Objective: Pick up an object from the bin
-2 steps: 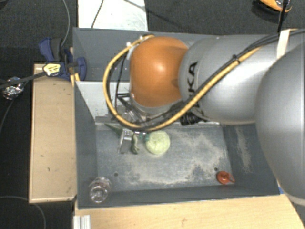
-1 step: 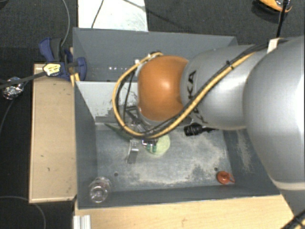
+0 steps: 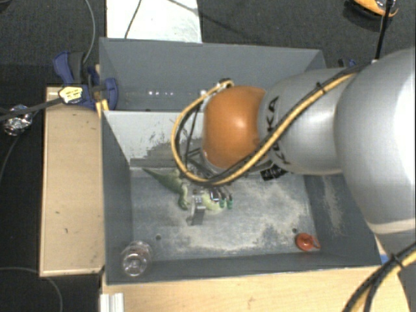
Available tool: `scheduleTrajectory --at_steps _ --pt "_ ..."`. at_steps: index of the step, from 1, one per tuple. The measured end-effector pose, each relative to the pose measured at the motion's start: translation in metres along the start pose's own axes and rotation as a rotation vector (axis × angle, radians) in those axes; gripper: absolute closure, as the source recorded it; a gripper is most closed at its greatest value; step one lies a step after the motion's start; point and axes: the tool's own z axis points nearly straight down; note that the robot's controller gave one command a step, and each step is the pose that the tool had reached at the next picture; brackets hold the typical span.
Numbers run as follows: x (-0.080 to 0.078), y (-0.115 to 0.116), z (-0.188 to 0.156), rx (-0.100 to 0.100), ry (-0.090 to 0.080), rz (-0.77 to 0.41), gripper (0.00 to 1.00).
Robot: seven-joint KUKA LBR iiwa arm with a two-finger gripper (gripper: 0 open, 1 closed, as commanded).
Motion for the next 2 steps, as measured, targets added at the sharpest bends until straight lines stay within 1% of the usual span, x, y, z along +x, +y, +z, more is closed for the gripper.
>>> scheduleTrajectory --at_steps 1,2 --pt "-0.015 -0.029 -0.002 0.001 0.0 -0.08 0.0" --pt "-0.025 -0.041 0.002 -0.001 -0.004 0.097 0.0"
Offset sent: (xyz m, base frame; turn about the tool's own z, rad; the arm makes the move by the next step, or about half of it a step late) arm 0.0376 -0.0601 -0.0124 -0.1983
